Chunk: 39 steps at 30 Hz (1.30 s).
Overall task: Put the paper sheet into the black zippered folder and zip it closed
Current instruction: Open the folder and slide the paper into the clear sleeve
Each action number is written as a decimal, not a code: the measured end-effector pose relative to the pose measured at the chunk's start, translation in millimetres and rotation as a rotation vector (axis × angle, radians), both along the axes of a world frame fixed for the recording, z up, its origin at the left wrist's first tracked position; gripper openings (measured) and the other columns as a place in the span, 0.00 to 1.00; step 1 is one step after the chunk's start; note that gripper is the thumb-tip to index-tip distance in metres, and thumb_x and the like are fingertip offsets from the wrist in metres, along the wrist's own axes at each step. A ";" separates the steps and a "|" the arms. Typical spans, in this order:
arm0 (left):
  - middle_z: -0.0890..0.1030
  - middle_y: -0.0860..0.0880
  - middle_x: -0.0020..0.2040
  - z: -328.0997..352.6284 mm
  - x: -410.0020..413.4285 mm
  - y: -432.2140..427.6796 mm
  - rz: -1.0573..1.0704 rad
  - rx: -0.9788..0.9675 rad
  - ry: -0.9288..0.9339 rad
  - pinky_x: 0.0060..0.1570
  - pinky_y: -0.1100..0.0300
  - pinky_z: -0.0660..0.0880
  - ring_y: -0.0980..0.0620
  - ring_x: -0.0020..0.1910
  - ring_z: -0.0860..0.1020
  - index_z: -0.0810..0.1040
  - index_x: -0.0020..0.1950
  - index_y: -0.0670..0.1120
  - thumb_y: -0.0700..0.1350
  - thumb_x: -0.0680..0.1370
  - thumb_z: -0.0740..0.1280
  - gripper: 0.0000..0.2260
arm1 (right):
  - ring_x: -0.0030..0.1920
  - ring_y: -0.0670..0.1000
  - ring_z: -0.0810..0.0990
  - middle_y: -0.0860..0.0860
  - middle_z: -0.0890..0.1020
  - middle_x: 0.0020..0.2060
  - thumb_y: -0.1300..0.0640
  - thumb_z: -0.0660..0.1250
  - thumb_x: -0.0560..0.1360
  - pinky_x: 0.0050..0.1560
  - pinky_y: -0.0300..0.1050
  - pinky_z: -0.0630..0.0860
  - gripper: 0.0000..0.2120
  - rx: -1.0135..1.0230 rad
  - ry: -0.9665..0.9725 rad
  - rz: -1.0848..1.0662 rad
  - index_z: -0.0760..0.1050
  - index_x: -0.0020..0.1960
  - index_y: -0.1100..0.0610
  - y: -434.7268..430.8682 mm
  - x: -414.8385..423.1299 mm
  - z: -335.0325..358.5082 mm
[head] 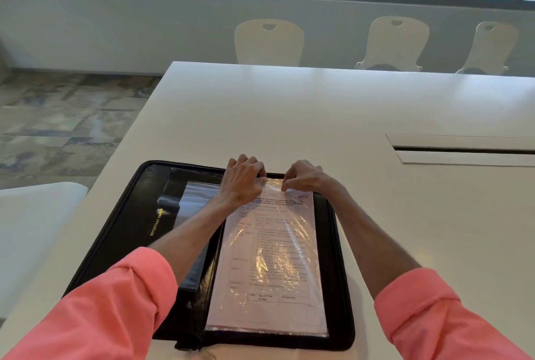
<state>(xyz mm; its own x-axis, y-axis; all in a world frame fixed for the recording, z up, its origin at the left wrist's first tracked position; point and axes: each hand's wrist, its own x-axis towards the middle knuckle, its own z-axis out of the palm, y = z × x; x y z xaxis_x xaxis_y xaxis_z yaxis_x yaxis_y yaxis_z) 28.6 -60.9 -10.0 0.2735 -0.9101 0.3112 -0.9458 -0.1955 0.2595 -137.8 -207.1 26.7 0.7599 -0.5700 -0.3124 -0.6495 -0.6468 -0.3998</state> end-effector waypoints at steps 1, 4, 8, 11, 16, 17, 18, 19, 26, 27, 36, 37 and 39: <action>0.83 0.52 0.55 0.1 1.3 -0.3 0.001 -0.001 0.003 0.56 0.54 0.66 0.50 0.57 0.76 0.83 0.53 0.51 0.50 0.81 0.71 0.05 | 0.63 0.54 0.76 0.45 0.84 0.46 0.48 0.75 0.75 0.71 0.64 0.65 0.05 -0.019 0.001 -0.016 0.87 0.41 0.47 -1.3 -2.4 -0.6; 0.84 0.52 0.55 -1.6 5.8 0.9 0.014 -0.014 0.009 0.56 0.54 0.66 0.50 0.58 0.76 0.83 0.53 0.51 0.50 0.81 0.70 0.05 | 0.63 0.53 0.73 0.44 0.80 0.42 0.46 0.74 0.78 0.68 0.61 0.62 0.15 -0.116 -0.025 -0.085 0.78 0.35 0.49 -4.7 -12.5 3.0; 0.84 0.51 0.56 -6.8 9.0 2.6 0.009 -0.032 0.048 0.58 0.53 0.68 0.49 0.59 0.77 0.84 0.53 0.50 0.50 0.81 0.72 0.05 | 0.65 0.52 0.73 0.47 0.79 0.53 0.38 0.75 0.78 0.66 0.60 0.65 0.17 -0.240 -0.092 -0.160 0.79 0.41 0.50 -14.0 -29.7 5.6; 0.84 0.50 0.56 -11.3 8.8 2.3 0.005 -0.035 0.077 0.59 0.52 0.70 0.49 0.57 0.78 0.83 0.53 0.48 0.52 0.82 0.72 0.08 | 0.68 0.52 0.73 0.48 0.79 0.60 0.35 0.74 0.77 0.69 0.61 0.66 0.18 -0.284 -0.081 -0.156 0.81 0.45 0.49 -15.9 -36.7 4.7; 0.85 0.49 0.59 -8.6 7.7 4.3 0.013 -0.037 0.102 0.60 0.50 0.70 0.48 0.59 0.78 0.82 0.56 0.48 0.54 0.83 0.70 0.10 | 0.69 0.53 0.74 0.49 0.80 0.62 0.36 0.74 0.77 0.70 0.63 0.67 0.18 -0.285 -0.095 -0.205 0.83 0.47 0.51 -10.6 -39.3 0.1; 0.85 0.49 0.60 -7.3 7.2 5.8 0.016 -0.035 0.111 0.61 0.50 0.69 0.48 0.60 0.79 0.82 0.57 0.49 0.54 0.84 0.70 0.10 | 0.69 0.53 0.74 0.50 0.80 0.62 0.37 0.74 0.77 0.70 0.63 0.67 0.17 -0.287 -0.094 -0.217 0.83 0.48 0.51 -9.1 -40.1 0.6; 0.84 0.49 0.61 -6.2 6.8 7.5 0.020 -0.033 0.117 0.61 0.51 0.69 0.47 0.61 0.79 0.82 0.59 0.49 0.54 0.84 0.69 0.10 | 0.70 0.54 0.75 0.51 0.80 0.62 0.40 0.74 0.78 0.70 0.63 0.68 0.14 -0.297 -0.097 -0.231 0.83 0.50 0.52 -7.7 -41.3 1.0; 0.84 0.49 0.62 -5.4 6.0 9.7 0.027 -0.032 0.121 0.62 0.51 0.68 0.47 0.63 0.78 0.82 0.60 0.49 0.54 0.85 0.68 0.11 | 0.69 0.55 0.75 0.51 0.81 0.62 0.44 0.73 0.79 0.69 0.63 0.68 0.11 -0.310 -0.113 -0.246 0.83 0.51 0.51 -6.2 -42.7 1.5; 0.72 0.47 0.82 -11.2 -4.3 47.8 0.096 -0.026 0.102 0.81 0.43 0.59 0.45 0.84 0.64 0.74 0.79 0.47 0.52 0.88 0.63 0.20 | 0.69 0.55 0.75 0.51 0.81 0.64 0.54 0.70 0.81 0.67 0.59 0.69 0.09 -0.373 -0.265 -0.211 0.83 0.61 0.51 27.8 -35.9 0.9; 0.69 0.47 0.84 -13.0 -5.5 55.9 0.102 -0.015 0.078 0.83 0.42 0.55 0.45 0.86 0.61 0.72 0.82 0.47 0.53 0.88 0.62 0.22 | 0.71 0.55 0.74 0.51 0.80 0.66 0.53 0.70 0.81 0.67 0.59 0.68 0.11 -0.369 -0.282 -0.190 0.82 0.63 0.51 36.7 -32.8 -0.6; 0.66 0.47 0.86 -4.0 -8.4 154.2 0.262 0.012 -0.016 0.86 0.41 0.51 0.46 0.88 0.56 0.68 0.85 0.48 0.53 0.89 0.56 0.24 | 0.76 0.55 0.69 0.49 0.75 0.75 0.48 0.67 0.84 0.72 0.62 0.67 0.23 -0.333 -0.340 0.023 0.74 0.78 0.50 129.8 2.6 -19.4; 0.66 0.46 0.85 -2.1 -2.8 169.2 0.294 0.014 -0.030 0.86 0.41 0.52 0.46 0.87 0.56 0.68 0.85 0.48 0.53 0.89 0.56 0.24 | 0.78 0.55 0.68 0.49 0.73 0.77 0.47 0.66 0.85 0.73 0.62 0.66 0.25 -0.320 -0.341 0.057 0.72 0.80 0.50 144.0 10.3 -19.9; 0.67 0.46 0.85 1.3 13.4 197.3 0.363 0.015 -0.039 0.86 0.41 0.53 0.45 0.87 0.57 0.68 0.85 0.48 0.53 0.89 0.57 0.24 | 0.80 0.55 0.65 0.50 0.70 0.80 0.45 0.64 0.86 0.76 0.63 0.64 0.27 -0.296 -0.338 0.123 0.68 0.82 0.50 172.9 27.8 -20.2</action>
<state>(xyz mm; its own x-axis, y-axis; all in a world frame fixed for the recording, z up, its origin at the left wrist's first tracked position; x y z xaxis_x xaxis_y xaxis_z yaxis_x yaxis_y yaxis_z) 42.0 136.4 -8.7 0.5679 -0.7604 0.3150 -0.8231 -0.5241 0.2186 -110.0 -34.2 6.5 0.8587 -0.4965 0.1273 -0.4256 -0.8291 -0.3626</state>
